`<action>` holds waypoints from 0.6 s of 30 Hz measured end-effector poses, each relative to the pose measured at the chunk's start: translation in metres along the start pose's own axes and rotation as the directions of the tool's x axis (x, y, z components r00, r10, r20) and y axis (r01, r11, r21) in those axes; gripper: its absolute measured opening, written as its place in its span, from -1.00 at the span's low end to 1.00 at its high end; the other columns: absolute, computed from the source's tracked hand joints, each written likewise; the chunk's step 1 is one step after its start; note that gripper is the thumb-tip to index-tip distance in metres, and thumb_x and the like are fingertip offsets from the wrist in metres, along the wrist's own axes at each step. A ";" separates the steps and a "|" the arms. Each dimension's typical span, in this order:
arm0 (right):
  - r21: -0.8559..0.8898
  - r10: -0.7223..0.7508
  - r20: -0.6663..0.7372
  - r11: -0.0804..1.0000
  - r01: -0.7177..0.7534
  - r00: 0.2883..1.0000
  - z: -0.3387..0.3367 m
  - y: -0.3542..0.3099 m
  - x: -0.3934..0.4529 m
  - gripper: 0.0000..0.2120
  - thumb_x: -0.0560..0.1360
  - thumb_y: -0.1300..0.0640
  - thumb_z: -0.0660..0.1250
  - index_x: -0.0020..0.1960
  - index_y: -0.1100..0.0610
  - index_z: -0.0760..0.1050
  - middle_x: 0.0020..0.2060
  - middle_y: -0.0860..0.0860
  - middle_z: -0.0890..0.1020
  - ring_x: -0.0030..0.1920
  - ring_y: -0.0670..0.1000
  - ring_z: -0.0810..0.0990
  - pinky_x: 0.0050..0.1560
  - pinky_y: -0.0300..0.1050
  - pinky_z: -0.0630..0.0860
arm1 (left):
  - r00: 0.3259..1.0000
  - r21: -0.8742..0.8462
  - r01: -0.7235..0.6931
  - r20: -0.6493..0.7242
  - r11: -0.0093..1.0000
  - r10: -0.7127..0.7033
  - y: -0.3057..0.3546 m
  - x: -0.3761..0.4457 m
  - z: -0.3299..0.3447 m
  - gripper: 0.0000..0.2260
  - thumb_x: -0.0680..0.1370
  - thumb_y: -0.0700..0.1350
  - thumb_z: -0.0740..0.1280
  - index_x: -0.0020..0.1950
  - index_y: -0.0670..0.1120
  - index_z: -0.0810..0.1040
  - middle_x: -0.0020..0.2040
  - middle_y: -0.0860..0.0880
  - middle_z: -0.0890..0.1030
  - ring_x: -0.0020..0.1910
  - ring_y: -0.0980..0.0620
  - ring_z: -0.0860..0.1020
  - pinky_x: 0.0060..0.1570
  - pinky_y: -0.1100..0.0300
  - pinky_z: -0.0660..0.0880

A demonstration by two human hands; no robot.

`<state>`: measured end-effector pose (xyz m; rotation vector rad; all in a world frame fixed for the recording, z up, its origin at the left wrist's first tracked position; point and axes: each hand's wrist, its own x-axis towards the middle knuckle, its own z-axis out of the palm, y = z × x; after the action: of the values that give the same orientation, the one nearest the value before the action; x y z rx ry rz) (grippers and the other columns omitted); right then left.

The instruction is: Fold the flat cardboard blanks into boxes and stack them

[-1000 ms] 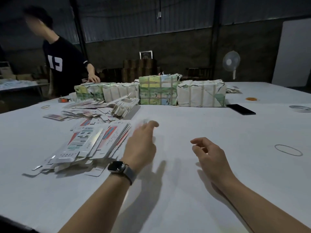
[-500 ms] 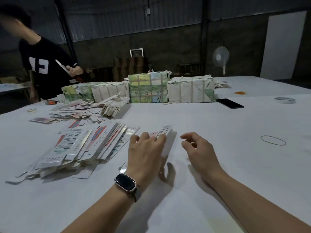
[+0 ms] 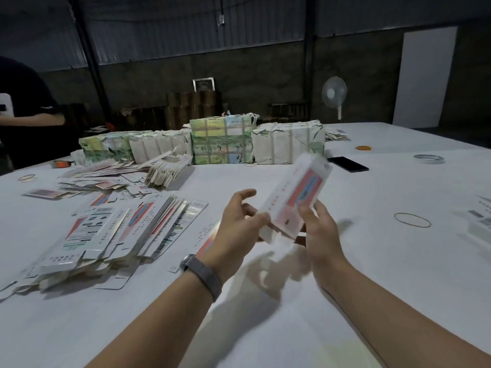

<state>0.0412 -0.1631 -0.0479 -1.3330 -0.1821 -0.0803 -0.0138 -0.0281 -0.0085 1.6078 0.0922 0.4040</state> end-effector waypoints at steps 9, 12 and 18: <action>-0.103 -0.066 0.306 0.989 0.102 0.950 0.008 -0.002 -0.014 -0.80 0.65 0.15 0.24 0.19 -0.09 0.53 0.02 -0.07 0.71 0.06 0.01 0.70 0.04 -0.08 0.65 | 0.992 -0.105 0.108 0.071 0.989 -0.101 -0.028 -0.002 0.004 -0.87 0.65 0.03 0.30 0.19 0.13 0.55 -0.08 0.11 0.72 -0.08 0.09 0.72 -0.23 0.26 0.62; -0.158 -0.112 0.353 0.971 0.177 0.929 0.012 0.000 -0.018 -0.75 0.66 0.13 0.22 0.23 -0.18 0.48 0.06 -0.17 0.68 0.13 -0.04 0.66 0.13 -0.10 0.62 | 0.998 -0.139 0.063 -0.008 0.988 -0.065 -0.034 -0.006 0.007 -0.85 0.64 0.08 0.31 0.20 0.13 0.51 -0.10 0.12 0.72 -0.12 0.08 0.72 -0.25 0.25 0.63; -0.195 -0.150 0.321 0.956 0.220 0.935 0.013 0.001 -0.024 -0.60 0.65 0.03 0.24 0.46 -0.17 0.32 0.19 -0.21 0.59 0.19 -0.07 0.62 0.17 -0.06 0.62 | 1.000 -0.185 -0.009 -0.028 0.983 0.004 -0.031 -0.011 0.010 -0.84 0.66 0.01 0.30 0.23 0.15 0.50 -0.05 0.12 0.71 -0.06 0.05 0.72 -0.19 0.18 0.65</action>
<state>0.0168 -0.1511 -0.0499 -1.5516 -0.5762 -0.0568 -0.0154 -0.0387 -0.0418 1.4197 0.0681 0.4272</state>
